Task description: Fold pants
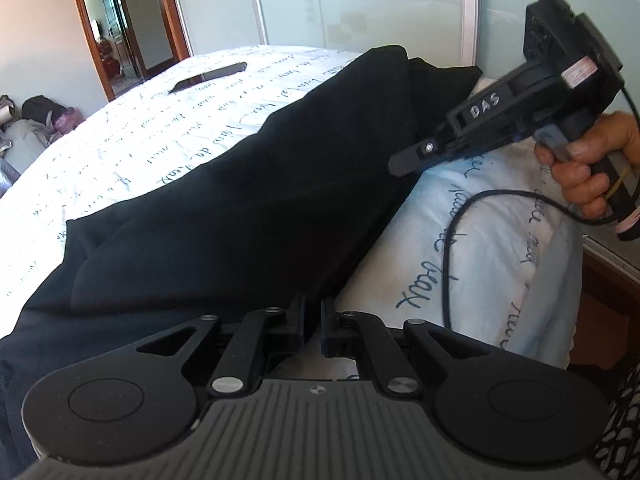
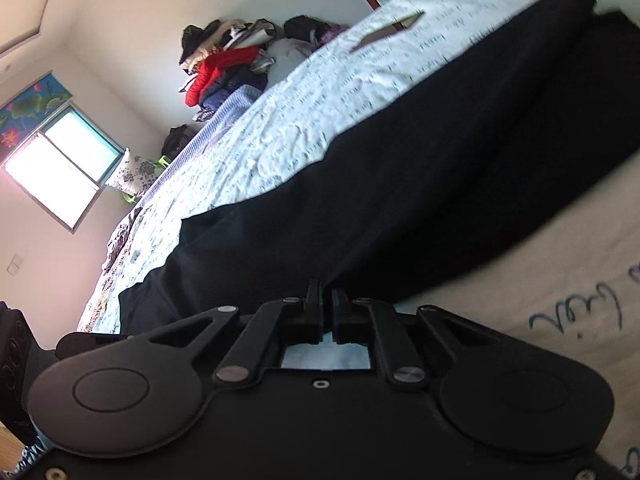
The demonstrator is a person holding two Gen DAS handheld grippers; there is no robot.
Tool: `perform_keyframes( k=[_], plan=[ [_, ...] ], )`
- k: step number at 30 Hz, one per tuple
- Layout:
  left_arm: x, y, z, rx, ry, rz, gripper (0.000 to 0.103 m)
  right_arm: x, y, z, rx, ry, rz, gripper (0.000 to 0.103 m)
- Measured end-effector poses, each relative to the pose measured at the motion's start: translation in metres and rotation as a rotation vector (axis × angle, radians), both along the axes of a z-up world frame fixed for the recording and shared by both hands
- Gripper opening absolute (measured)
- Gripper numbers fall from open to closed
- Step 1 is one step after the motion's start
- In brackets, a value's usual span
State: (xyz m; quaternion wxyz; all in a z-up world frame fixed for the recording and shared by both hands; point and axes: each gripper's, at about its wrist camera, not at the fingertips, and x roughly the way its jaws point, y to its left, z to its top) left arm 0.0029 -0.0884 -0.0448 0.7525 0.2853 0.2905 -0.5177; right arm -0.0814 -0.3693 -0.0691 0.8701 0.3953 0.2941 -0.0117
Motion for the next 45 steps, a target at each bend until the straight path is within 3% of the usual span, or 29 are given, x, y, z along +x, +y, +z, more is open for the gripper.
perform_keyframes(
  k=[2,4,5,7,9,13,16,19,21,26,28,29,30,33,36,41,45],
  plan=[
    [-0.002,-0.003,0.008,-0.024,0.028,-0.01,0.022,-0.008,-0.008,0.004,0.025,-0.026,-0.014,0.01],
    [-0.005,-0.005,0.019,-0.068,0.06,-0.032,0.029,-0.02,-0.024,0.013,-0.018,-0.048,-0.07,0.012],
    [-0.005,-0.007,0.024,-0.097,0.079,-0.041,0.031,-0.025,-0.035,0.018,-0.049,-0.054,-0.115,0.012],
    [-0.004,-0.018,0.031,-0.152,0.099,-0.044,0.046,-0.032,-0.064,0.025,-0.11,-0.065,-0.215,0.013],
    [-0.001,-0.035,0.034,-0.19,0.076,-0.004,0.054,-0.037,-0.094,0.028,-0.156,-0.054,-0.322,0.013],
    [0.007,-0.077,0.029,-0.205,0.043,0.074,0.057,-0.027,-0.159,0.016,-0.089,0.002,-0.459,0.02],
    [0.014,-0.106,0.012,-0.127,0.029,0.144,0.057,-0.016,-0.185,0.006,-0.019,0.013,-0.478,0.022],
    [0.019,-0.116,-0.007,-0.044,0.045,0.196,0.057,0.006,-0.188,0.013,-0.117,0.033,-0.441,0.021],
    [0.014,-0.113,-0.01,-0.072,0.035,0.208,0.058,0.021,-0.183,0.024,-0.192,0.021,-0.392,0.009],
    [0.006,-0.109,-0.017,-0.077,-0.01,0.211,0.062,0.085,-0.156,0.061,-0.419,-0.034,-0.201,0.008],
    [0.004,-0.107,-0.019,-0.085,-0.016,0.219,0.063,0.117,-0.143,0.067,-0.453,-0.05,-0.025,0.009],
    [0.003,-0.107,-0.02,-0.087,-0.02,0.222,0.063,0.13,-0.137,0.068,-0.47,-0.045,0.034,0.014],
    [0.003,-0.106,-0.021,-0.088,-0.024,0.225,0.065,0.134,-0.134,0.071,-0.498,-0.051,0.03,0.028],
    [0.004,-0.106,-0.02,-0.094,-0.02,0.231,0.067,0.126,-0.139,0.084,-0.6,-0.082,-0.061,0.028],
    [0.006,-0.104,-0.022,-0.103,-0.014,0.238,0.068,0.12,-0.158,0.08,-0.577,-0.03,-0.114,0.028],
    [0.006,-0.105,-0.023,-0.107,-0.021,0.238,0.07,0.132,-0.147,0.061,-0.484,0.003,0.01,0.029],
    [0.005,-0.105,-0.023,-0.102,-0.026,0.244,0.074,0.162,-0.155,0.035,-0.363,0.056,0.019,0.029]
  ],
)
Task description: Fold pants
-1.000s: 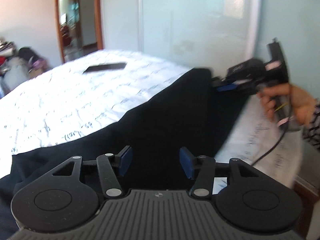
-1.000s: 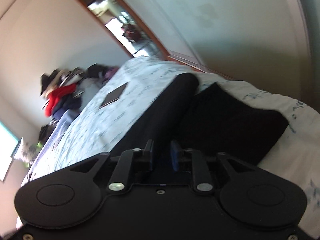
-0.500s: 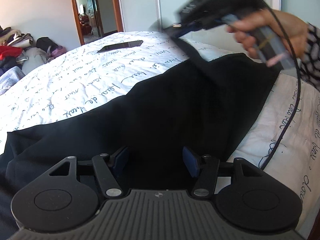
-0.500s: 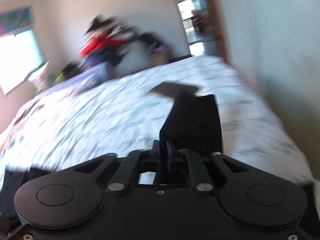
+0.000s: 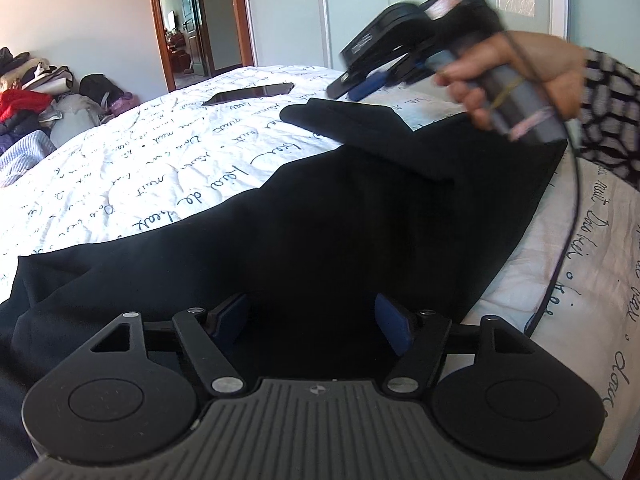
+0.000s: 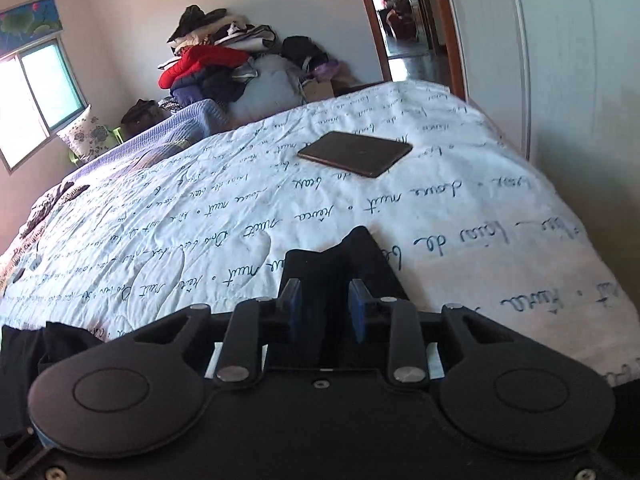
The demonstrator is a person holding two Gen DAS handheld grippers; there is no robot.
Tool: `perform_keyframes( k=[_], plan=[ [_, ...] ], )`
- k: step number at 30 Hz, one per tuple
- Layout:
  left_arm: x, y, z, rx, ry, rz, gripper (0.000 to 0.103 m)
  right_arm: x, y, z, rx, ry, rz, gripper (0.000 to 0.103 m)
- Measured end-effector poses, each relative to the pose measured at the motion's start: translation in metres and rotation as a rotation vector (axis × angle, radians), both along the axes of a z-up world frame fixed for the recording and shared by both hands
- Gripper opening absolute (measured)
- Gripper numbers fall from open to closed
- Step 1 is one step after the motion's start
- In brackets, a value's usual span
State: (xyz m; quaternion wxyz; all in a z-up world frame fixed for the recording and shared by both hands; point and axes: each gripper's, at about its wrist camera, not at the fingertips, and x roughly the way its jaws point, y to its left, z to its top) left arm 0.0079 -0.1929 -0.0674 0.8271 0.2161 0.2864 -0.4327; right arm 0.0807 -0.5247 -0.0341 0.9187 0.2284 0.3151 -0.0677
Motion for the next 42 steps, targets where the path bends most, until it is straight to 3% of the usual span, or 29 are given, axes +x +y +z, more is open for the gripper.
perform_keyframes(
  k=[2,5,6,7,8,12,18,25,32,34,36,37,39,42],
  plan=[
    [0.0,0.0,0.0,0.0,0.0,0.005,0.075,0.014,-0.007,-0.014,0.055,0.041,-0.018,0.029],
    [0.0,0.0,0.0,-0.001,-0.005,0.01,0.078,0.02,-0.014,-0.024,0.163,0.009,-0.039,0.027],
    [0.0,0.0,0.0,-0.001,-0.007,0.011,0.079,0.018,-0.015,-0.023,0.177,-0.007,-0.051,0.021],
    [0.0,0.0,0.0,-0.002,-0.008,0.01,0.08,0.015,-0.015,-0.02,0.18,-0.025,-0.062,0.005],
    [0.001,0.001,0.001,-0.004,-0.008,0.007,0.08,0.008,-0.015,-0.016,0.172,-0.049,-0.076,0.005],
    [0.0,0.003,0.008,-0.016,-0.013,-0.015,0.079,-0.047,-0.015,0.012,0.117,-0.156,-0.202,0.005],
    [-0.011,-0.002,0.023,-0.043,-0.06,-0.107,0.08,-0.166,-0.018,0.043,0.05,-0.26,-0.431,0.005],
    [-0.006,-0.003,0.029,-0.055,0.001,-0.108,0.08,-0.261,-0.017,0.037,0.025,-0.205,-0.616,0.005],
    [-0.003,0.003,0.036,-0.048,0.007,-0.093,0.08,-0.278,-0.026,-0.01,0.068,-0.074,-0.696,0.005],
    [-0.002,0.008,0.037,-0.045,0.004,-0.081,0.08,-0.281,-0.028,-0.02,0.08,-0.034,-0.746,0.012],
    [-0.002,0.016,0.04,-0.051,-0.003,-0.069,0.08,-0.29,-0.026,-0.017,0.066,-0.054,-0.829,0.029],
    [-0.002,0.02,0.042,-0.052,-0.009,-0.057,0.08,-0.292,-0.021,-0.011,0.018,-0.066,-0.875,0.029],
    [-0.001,0.029,0.045,-0.052,-0.014,-0.029,0.081,-0.288,-0.006,0.005,-0.057,-0.13,-0.844,0.029],
    [0.001,0.044,0.049,-0.057,-0.019,0.016,0.081,-0.246,0.027,0.025,-0.076,-0.158,-0.539,0.031]
  ],
)
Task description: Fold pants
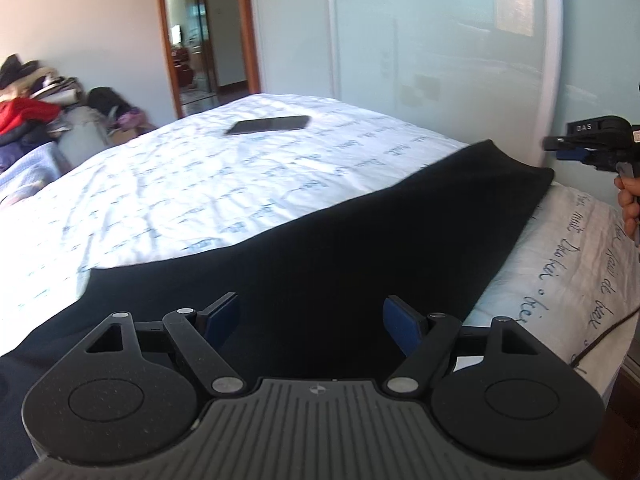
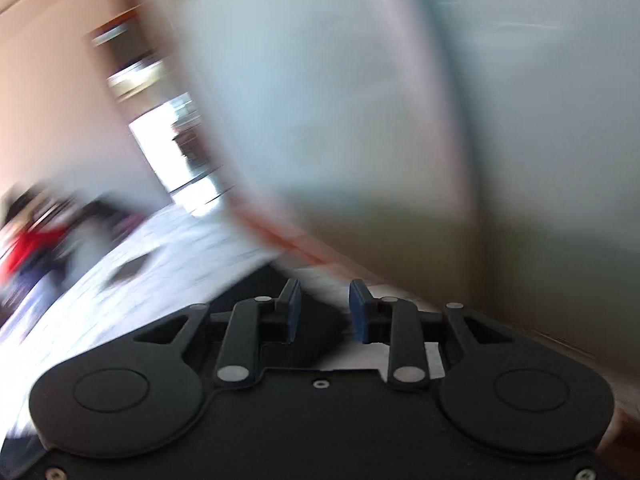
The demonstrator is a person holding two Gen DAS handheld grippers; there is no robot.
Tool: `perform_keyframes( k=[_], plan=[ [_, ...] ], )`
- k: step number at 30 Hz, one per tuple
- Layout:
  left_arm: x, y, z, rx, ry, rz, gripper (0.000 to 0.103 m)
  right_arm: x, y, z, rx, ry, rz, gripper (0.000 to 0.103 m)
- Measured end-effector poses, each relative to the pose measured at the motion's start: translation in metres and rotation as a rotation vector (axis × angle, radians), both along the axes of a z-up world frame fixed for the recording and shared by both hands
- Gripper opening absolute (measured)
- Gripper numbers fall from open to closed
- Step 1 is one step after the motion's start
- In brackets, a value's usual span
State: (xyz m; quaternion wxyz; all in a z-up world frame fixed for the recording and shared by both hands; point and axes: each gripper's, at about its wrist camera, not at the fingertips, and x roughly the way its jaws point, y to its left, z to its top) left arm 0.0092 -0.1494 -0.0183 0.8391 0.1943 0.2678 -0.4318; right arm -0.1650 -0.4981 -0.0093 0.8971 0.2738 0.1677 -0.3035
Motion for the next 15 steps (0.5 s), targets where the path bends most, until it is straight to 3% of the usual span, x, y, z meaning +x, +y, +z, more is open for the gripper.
perform_keyframes(
  k=[1,2,3,5,7,9,11,13,15],
  plan=[
    [0.001,0.005,0.001,0.001,-0.005,0.017,0.082,0.016,0.012,0.003,-0.006,0.001,0.103,0.034],
    [0.002,0.012,0.002,0.003,-0.015,0.039,0.082,0.032,0.025,0.005,-0.007,0.0,0.204,0.045],
    [0.003,0.018,0.003,0.006,-0.024,0.061,0.083,0.05,0.039,0.005,-0.003,0.001,0.297,0.05],
    [0.007,0.033,0.003,0.012,-0.038,0.117,0.087,0.076,0.057,0.002,-0.001,0.011,0.411,0.053],
    [0.017,0.051,0.0,0.029,-0.03,0.188,0.088,0.103,0.071,-0.008,-0.014,0.081,0.499,0.059],
    [0.029,0.07,-0.002,0.038,-0.003,0.255,0.088,0.126,0.081,-0.024,-0.072,0.195,0.55,0.068],
    [0.041,0.094,0.0,0.025,0.033,0.326,0.088,0.141,0.096,-0.034,-0.201,0.317,0.516,0.067],
    [0.053,0.121,0.006,0.005,0.058,0.402,0.088,0.145,0.118,-0.02,-0.337,0.319,0.464,0.069],
    [0.06,0.154,0.017,-0.013,0.06,0.496,0.088,0.148,0.138,-0.002,-0.387,0.244,0.531,0.069]
  ],
)
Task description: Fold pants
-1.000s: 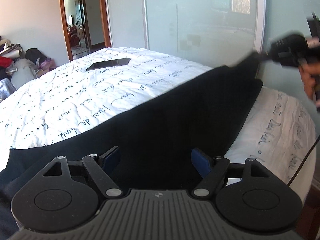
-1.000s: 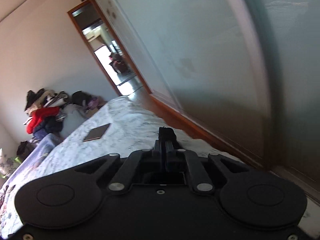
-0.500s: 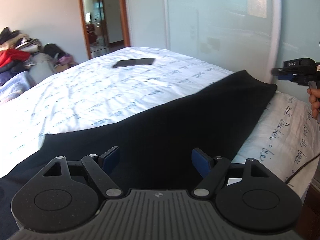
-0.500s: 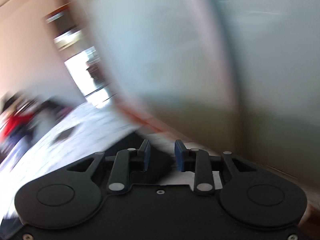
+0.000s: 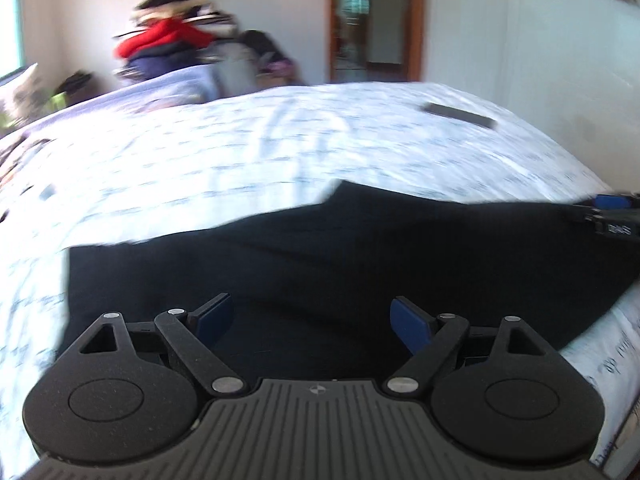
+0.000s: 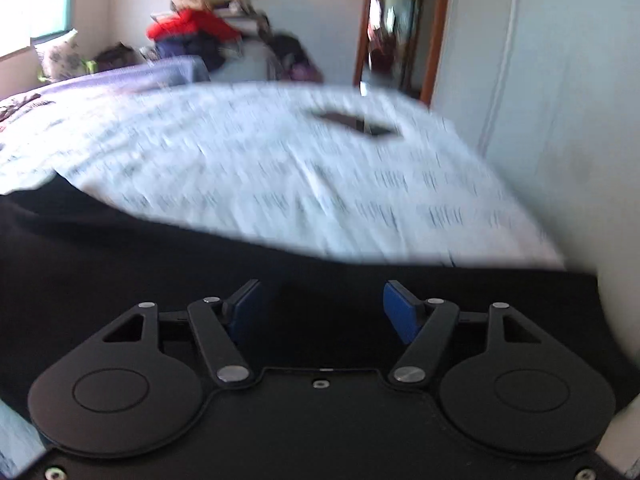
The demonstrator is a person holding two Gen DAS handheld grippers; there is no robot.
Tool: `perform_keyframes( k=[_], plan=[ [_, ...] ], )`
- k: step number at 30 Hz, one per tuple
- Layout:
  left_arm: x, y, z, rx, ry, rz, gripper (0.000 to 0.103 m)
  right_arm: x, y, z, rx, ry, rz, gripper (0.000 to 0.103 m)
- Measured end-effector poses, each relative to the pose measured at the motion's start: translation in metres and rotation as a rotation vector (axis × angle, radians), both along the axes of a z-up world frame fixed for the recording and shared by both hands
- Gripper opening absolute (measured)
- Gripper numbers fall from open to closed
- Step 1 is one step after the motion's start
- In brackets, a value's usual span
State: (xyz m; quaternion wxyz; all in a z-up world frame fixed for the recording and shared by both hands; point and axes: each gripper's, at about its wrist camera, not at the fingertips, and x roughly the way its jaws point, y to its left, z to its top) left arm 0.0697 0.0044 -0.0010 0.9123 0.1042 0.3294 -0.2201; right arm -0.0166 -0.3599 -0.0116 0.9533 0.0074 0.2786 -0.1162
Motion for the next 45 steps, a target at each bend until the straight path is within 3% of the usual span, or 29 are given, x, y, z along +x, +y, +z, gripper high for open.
perform_keyframes(
  k=[3,8,10,12,14,18,22,25,29,30,34,37,41,43,44,45],
  plan=[
    [0.005,0.047,0.021,0.027,-0.04,0.13,0.088,0.017,0.044,0.021,0.02,-0.037,0.199,0.069],
    [-0.006,0.112,0.072,0.21,-0.234,0.369,0.09,0.032,0.158,0.034,0.033,-0.046,0.592,0.069],
    [-0.011,0.133,0.09,0.22,-0.295,0.433,0.099,0.036,0.203,0.032,0.037,-0.059,0.744,0.069],
    [-0.01,0.144,0.098,0.198,-0.321,0.436,0.103,0.04,0.245,0.03,0.019,-0.057,0.85,0.069],
    [-0.004,0.149,0.098,0.189,-0.306,0.438,0.103,0.039,0.283,0.028,-0.065,-0.082,0.934,0.066],
    [0.01,0.145,0.084,0.198,-0.305,0.46,0.103,0.053,0.349,0.014,-0.265,-0.072,1.045,0.039],
    [0.018,0.152,0.07,0.2,-0.303,0.492,0.103,0.072,0.387,-0.008,-0.407,-0.016,1.101,0.029],
    [0.022,0.164,0.065,0.157,-0.258,0.497,0.103,0.072,0.402,-0.022,-0.519,-0.019,1.114,0.016],
    [0.026,0.167,0.059,0.084,-0.228,0.456,0.102,0.073,0.405,-0.02,-0.476,-0.023,1.096,0.014],
    [0.029,0.162,0.057,0.072,-0.222,0.44,0.102,0.074,0.401,-0.02,-0.453,-0.019,1.092,0.019],
    [0.035,0.134,0.049,0.073,-0.228,0.37,0.102,0.066,0.35,0.003,-0.302,0.004,1.088,0.026],
    [0.036,0.107,0.04,0.083,-0.222,0.275,0.102,0.067,0.275,0.024,-0.208,0.003,0.935,0.026],
    [0.039,0.052,0.021,0.066,-0.155,0.112,0.102,0.108,0.179,0.023,-0.211,0.065,0.615,0.028],
    [0.039,0.021,0.009,0.055,-0.12,0.031,0.103,0.132,0.142,0.018,-0.084,0.114,0.566,0.03],
    [0.041,0.006,0.002,0.057,-0.097,-0.006,0.103,0.145,0.127,0.014,-0.002,0.132,0.57,0.034],
    [0.042,-0.006,-0.006,0.068,-0.077,-0.034,0.103,0.153,0.118,0.012,0.057,0.128,0.574,0.045]
  ],
)
